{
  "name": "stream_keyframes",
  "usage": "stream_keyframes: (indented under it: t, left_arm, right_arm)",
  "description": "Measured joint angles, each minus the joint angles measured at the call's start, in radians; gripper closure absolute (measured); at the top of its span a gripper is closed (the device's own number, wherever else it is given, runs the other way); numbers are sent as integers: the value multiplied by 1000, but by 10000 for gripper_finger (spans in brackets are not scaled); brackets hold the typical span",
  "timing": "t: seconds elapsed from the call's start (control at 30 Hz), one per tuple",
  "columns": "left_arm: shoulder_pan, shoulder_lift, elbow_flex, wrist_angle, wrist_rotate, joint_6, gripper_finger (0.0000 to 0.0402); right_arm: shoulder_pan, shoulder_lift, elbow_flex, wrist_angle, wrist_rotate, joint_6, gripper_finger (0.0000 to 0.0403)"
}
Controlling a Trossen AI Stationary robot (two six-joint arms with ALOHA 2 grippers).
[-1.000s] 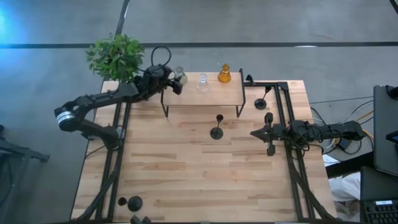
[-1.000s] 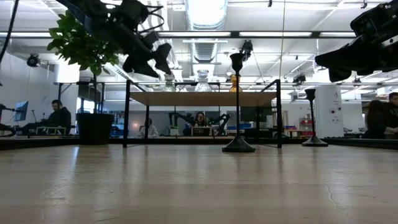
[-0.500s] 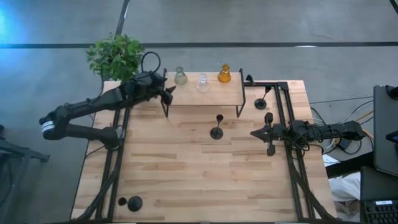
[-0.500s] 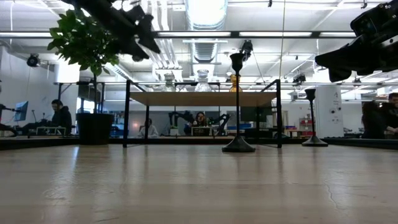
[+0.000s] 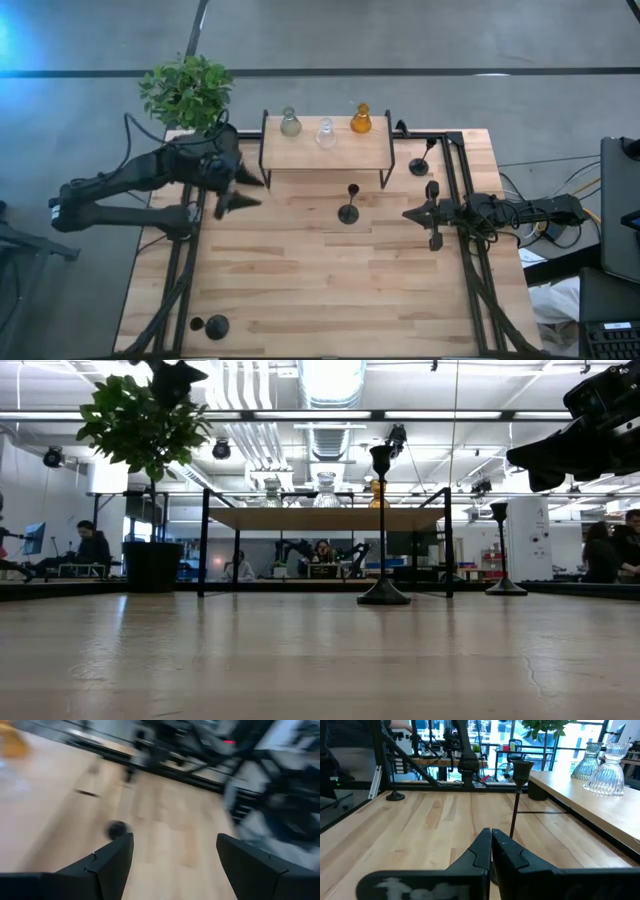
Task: Pick & Place candle stick holders
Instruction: Put the bottom black candle holder on the shelf aligned with the green candle holder
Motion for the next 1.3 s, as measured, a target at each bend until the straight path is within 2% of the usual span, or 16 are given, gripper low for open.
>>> stream_keyframes:
  t: [0.23, 0.47, 0.6, 0.77, 1.07, 1.2, 1.3]
  left_arm:
    - [-101, -80, 0, -152, 127, -58, 111]
    - [-247, -100, 0, -305, 251, -66, 118]
    - [-339, -98, -13, -339, 261, -17, 123]
    - [-445, -92, -79, -339, 260, 66, 133]
    - [-659, -92, -287, -329, 235, 125, 169]
    - [-707, -92, -390, -229, 236, 89, 178]
    - [-738, -97, -464, -56, 242, 24, 179]
  right_arm:
    - [0, 0, 0, 0, 0, 0, 394]
    - [0, 0, 0, 0, 0, 0, 394]
    - [0, 0, 0, 0, 0, 0, 394]
    - [0, 0, 0, 0, 0, 0, 394]
    - [0, 0, 0, 0, 0, 0, 394]
    - [0, 0, 0, 0, 0, 0, 394]
    - [0, 0, 0, 0, 0, 0, 394]
